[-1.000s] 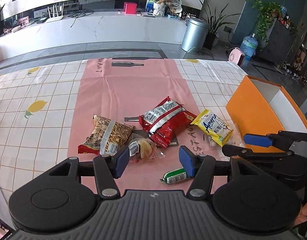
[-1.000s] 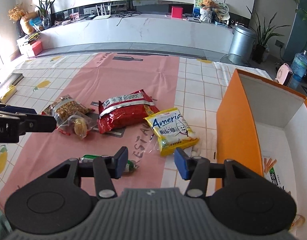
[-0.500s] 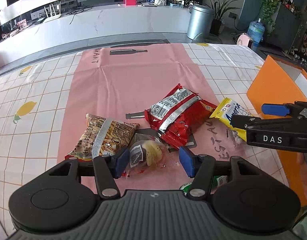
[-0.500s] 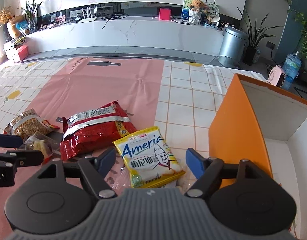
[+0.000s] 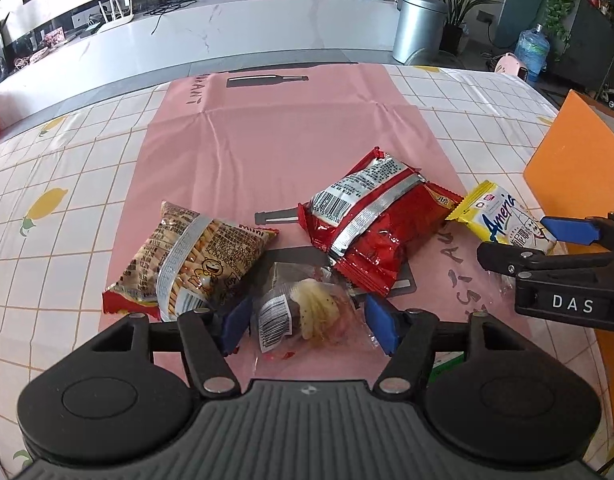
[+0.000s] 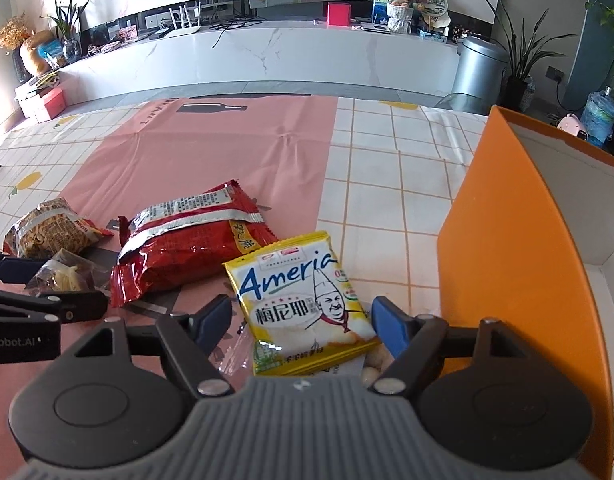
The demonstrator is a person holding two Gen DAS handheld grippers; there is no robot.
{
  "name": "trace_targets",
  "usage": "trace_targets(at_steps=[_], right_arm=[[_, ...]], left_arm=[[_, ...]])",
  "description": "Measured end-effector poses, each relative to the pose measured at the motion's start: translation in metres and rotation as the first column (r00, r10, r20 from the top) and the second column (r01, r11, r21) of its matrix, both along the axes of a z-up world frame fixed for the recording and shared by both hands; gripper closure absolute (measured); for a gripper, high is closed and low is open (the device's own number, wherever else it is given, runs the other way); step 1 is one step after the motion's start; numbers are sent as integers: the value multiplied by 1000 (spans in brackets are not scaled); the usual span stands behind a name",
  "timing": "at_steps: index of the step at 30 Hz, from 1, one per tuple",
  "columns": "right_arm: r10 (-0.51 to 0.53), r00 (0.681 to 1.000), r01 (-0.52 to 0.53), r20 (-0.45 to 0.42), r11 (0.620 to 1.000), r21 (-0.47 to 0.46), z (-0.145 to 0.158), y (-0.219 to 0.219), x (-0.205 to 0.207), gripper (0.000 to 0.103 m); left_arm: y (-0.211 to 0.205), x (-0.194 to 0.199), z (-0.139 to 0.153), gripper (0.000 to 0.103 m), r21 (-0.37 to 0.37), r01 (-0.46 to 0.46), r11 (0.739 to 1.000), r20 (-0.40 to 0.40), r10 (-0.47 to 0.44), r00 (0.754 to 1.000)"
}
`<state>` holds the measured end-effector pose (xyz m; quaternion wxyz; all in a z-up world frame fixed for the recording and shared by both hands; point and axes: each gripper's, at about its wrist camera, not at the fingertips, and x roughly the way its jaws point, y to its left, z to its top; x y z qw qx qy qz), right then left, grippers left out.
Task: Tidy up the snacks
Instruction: 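Grasp the clear peanut bag with the left gripper while the right gripper grasps the yellow Ameria pack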
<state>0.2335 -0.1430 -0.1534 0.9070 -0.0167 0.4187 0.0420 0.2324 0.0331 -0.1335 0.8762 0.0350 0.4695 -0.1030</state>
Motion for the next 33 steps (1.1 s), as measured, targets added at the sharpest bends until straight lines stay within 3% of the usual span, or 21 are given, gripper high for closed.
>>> trace_targets(at_steps=[7,11,20,33], right_arm=[[24,1000,-23,16,999,-34,-1,3,-4,47],[28,999,-27,16,999,-28,1,4,-6,48],[48,998,-49,45,998,31,26,5,-20,48],[48,995,-58,90,992,113,78,-6,-83,48]], left_arm=[[-1,-3,2,43,-8,-9,1000,7,9,1000],[1,-5,5,49,-21,-21,1000,11,21,1000],[-2,-25,35,51,-37,-3,999,57,5,998],[-19,-76,89,52,-69,69,995,146,-58,988]])
